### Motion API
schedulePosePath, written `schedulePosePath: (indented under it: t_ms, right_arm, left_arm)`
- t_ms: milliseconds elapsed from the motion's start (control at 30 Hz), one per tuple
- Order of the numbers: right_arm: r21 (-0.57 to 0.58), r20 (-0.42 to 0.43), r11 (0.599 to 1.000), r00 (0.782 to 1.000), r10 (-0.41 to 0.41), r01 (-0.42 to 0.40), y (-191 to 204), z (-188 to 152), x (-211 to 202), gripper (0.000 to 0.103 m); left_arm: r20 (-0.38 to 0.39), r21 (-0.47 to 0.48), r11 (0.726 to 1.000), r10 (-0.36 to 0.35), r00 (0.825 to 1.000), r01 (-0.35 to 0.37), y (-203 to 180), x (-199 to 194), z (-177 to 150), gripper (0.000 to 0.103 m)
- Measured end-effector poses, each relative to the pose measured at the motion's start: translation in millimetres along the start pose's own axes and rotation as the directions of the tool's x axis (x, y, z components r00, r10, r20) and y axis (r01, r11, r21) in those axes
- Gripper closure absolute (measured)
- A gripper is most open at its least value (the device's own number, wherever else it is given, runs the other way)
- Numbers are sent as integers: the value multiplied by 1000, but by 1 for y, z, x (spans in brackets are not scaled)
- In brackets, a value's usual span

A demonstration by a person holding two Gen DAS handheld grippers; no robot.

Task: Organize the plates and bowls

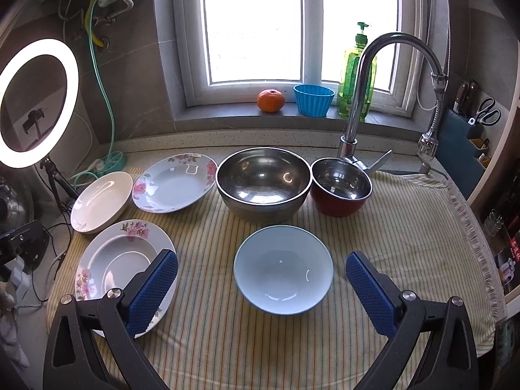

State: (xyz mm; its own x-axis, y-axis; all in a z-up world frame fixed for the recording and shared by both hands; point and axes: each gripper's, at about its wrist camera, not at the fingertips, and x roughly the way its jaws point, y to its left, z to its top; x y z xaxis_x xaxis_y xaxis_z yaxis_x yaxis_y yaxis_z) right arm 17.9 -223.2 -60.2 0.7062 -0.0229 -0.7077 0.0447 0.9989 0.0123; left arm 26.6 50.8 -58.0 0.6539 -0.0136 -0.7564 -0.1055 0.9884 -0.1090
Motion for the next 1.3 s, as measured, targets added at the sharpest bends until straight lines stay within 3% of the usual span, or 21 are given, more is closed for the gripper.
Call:
schedulePosePath:
  t_ms: [267,300,400,467,567,700,867,1033,1200,1300]
  right_arm:
    - [-6,-50,997,996,79,-79,16,-6,13,30]
    - [-8,-58,996,994,89,-89,18,-6,15,38]
    - [-11,-86,992,989,122,-123,24,-8,20,49]
    - [-10,-95,989,984,148,-149,28,-10,22,50]
    - [-18,-113,982,977,183,-186,36,-12,25,50]
    - [-21,-151,971,961,233,-239,48,-16,32,55]
    - [36,-217,955,930,296,-295,56,-23,49,59]
    - [104,-279,943,901,333,-316,60,-32,67,66]
    - [124,-307,944,893,328,-304,64,-37,81,72]
    - [144,-321,944,888,329,-297,64,-38,89,73]
  left_arm:
    - [-42,-14,1000,-6,999,5,11,16,-2,8]
    - [-47,-15,1000,-8,999,7,13,18,-2,11]
    - [-68,-20,1000,-23,997,22,16,26,-3,19]
    - [-82,-26,999,-37,996,35,18,30,-4,20]
    - [-114,-43,997,-71,991,66,22,37,-6,32]
    - [-147,-62,994,-95,985,87,28,47,-9,40]
    - [-194,-99,987,-143,970,126,38,62,-15,46]
    - [-237,-117,982,-171,957,146,46,77,-19,57]
    - [-255,-126,979,-186,949,158,53,88,-19,58]
    - [-271,-126,978,-193,943,164,54,96,-19,65]
